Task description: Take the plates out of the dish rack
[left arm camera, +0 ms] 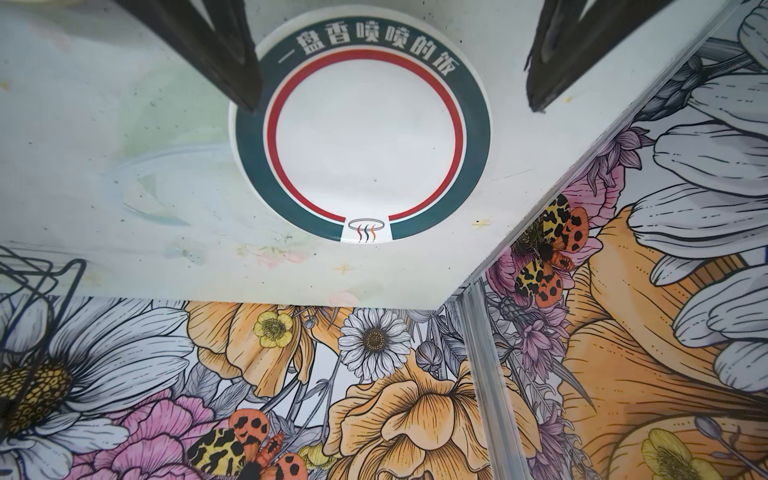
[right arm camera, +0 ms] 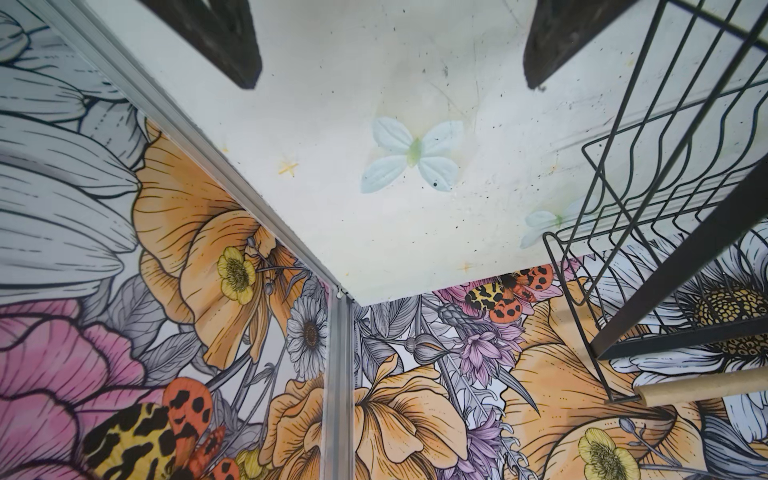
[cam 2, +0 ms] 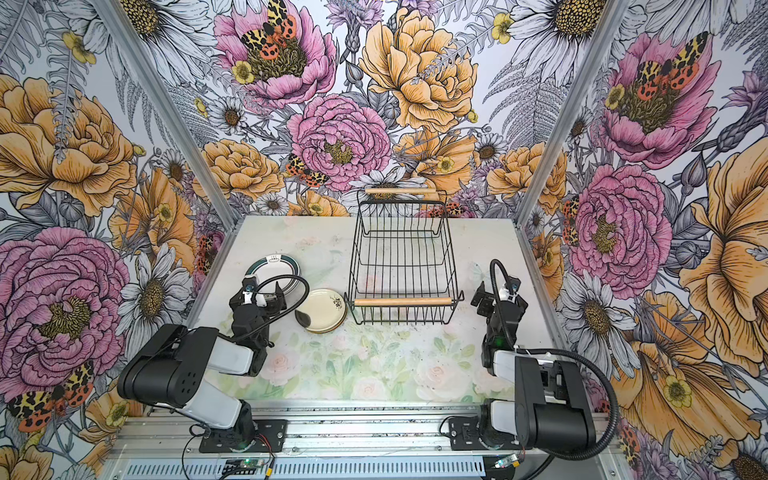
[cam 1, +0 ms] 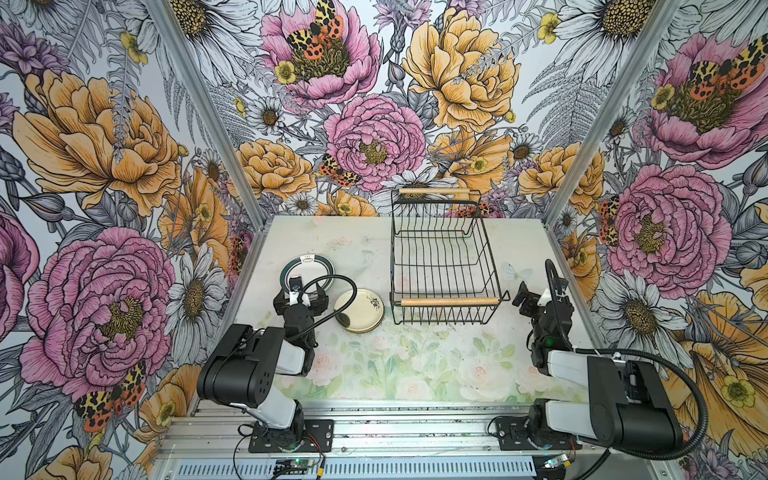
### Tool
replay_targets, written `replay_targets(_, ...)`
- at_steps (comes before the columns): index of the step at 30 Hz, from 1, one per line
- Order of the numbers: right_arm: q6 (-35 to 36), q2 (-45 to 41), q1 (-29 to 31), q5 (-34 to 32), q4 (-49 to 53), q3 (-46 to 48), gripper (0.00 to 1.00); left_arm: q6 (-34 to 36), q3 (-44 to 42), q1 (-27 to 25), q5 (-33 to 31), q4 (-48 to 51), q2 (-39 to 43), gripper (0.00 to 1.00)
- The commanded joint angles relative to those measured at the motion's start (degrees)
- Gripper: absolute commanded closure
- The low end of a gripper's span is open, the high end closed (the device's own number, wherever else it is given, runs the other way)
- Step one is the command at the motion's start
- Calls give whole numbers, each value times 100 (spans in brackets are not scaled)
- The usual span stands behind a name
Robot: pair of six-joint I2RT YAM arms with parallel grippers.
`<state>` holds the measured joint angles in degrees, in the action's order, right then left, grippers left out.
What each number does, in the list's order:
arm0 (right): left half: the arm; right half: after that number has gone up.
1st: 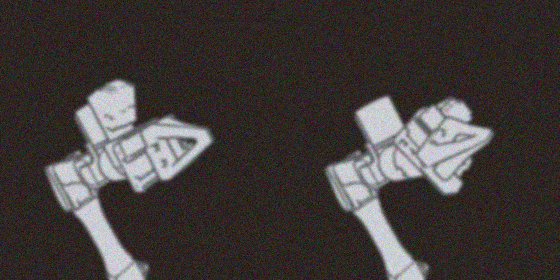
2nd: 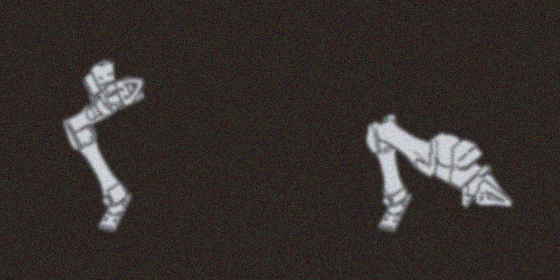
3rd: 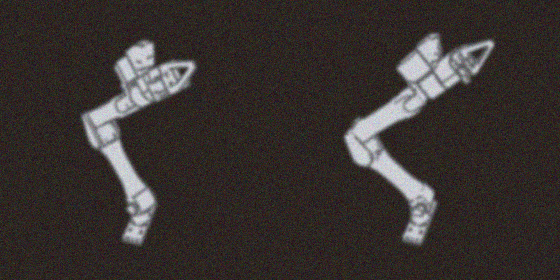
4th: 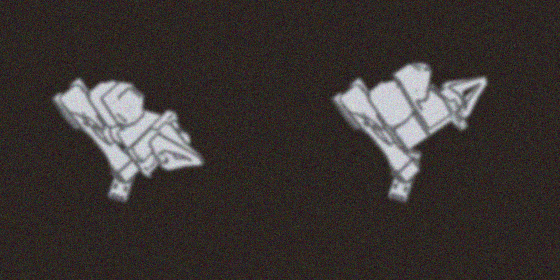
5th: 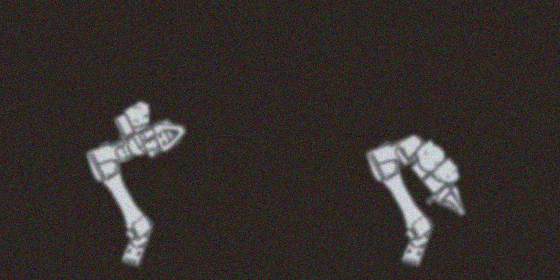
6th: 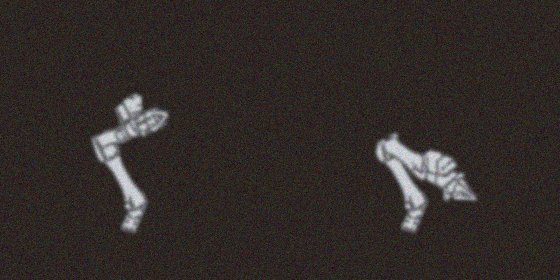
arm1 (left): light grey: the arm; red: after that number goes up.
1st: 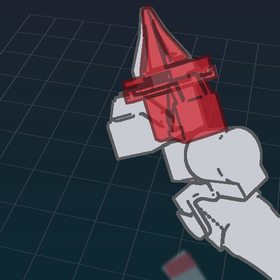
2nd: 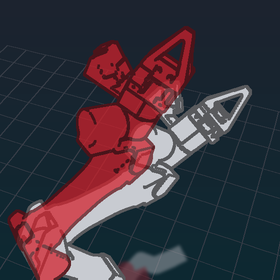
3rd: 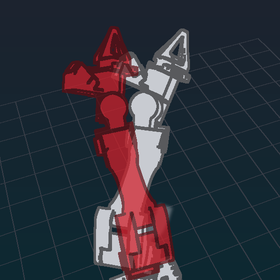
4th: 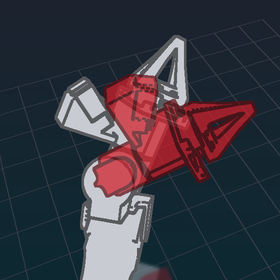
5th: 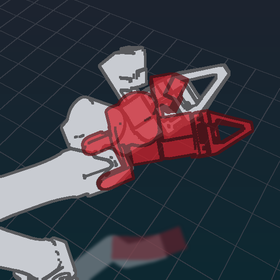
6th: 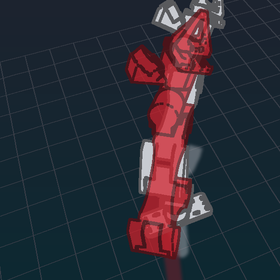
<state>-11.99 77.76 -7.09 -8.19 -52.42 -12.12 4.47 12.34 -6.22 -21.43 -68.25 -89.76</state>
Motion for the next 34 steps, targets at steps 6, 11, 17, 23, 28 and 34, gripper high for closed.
replay_targets(6,746,973,825,-477,-1522,-28,1,-146,160,91,196,-265,-54,1)
replay_targets(11,843,1031,896,-587,-1264,-239,1,-120,418,61,139,276,-9,1)
replay_targets(17,678,983,902,-959,-917,-384,1,-168,522,99,109,490,4,1)
replay_targets(23,598,1005,886,-1095,-623,-554,1,-246,652,154,113,776,34,1)
replay_targets(28,547,1020,759,-798,111,-939,1,-272,683,169,140,838,29,1)
replay_targets(34,553,1012,771,-807,37,-899,1,-271,683,179,148,857,29,1)
